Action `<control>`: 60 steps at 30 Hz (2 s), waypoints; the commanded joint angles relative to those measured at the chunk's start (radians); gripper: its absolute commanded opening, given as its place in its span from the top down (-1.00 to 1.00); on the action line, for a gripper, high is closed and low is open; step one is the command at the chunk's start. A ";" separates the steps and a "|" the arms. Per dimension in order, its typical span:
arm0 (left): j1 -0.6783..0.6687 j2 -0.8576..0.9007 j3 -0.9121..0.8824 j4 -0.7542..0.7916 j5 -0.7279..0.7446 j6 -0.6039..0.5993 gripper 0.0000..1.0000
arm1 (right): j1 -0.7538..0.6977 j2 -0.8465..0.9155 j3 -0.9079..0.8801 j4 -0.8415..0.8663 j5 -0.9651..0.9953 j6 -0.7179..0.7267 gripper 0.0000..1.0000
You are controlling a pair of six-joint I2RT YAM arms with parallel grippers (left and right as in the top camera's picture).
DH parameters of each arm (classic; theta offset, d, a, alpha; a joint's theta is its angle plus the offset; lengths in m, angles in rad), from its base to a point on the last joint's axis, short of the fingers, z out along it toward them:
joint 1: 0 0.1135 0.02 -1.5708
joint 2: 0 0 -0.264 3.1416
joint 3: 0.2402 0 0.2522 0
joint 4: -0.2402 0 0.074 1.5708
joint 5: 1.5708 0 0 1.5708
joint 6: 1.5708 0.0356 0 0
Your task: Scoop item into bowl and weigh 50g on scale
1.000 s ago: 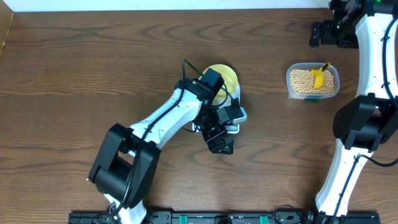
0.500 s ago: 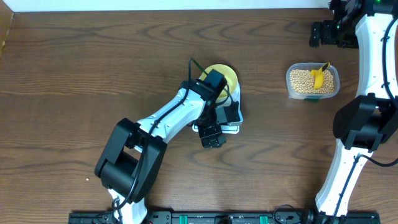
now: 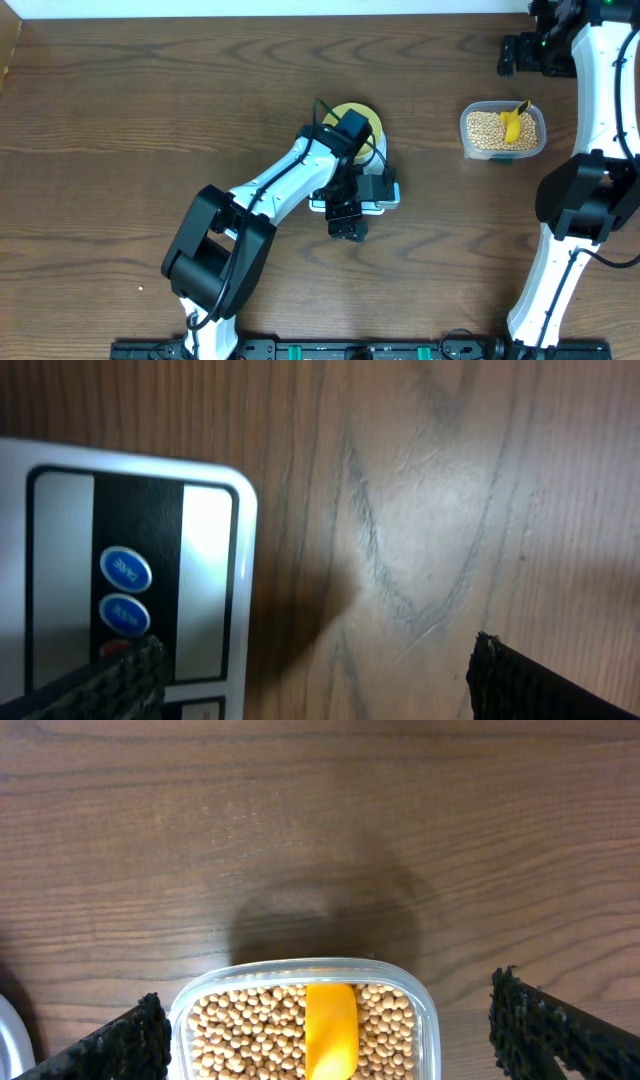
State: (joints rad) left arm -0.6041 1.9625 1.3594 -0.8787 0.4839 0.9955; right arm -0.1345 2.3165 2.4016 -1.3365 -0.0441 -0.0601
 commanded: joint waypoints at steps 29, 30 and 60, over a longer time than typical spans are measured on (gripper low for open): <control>0.005 0.058 0.037 -0.028 0.011 0.032 -0.94 | -0.002 0.000 0.016 0.001 0.008 -0.001 -0.99; 0.005 0.060 0.037 -0.024 0.007 0.032 -0.95 | -0.002 0.000 0.016 0.001 0.008 -0.001 -0.99; 0.032 0.089 0.039 -0.014 -0.005 0.032 -0.95 | -0.002 0.000 0.016 0.001 0.008 -0.001 -0.99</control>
State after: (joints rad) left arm -0.5777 2.0094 1.3880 -0.8906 0.4946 1.0042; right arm -0.1345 2.3165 2.4016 -1.3365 -0.0441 -0.0597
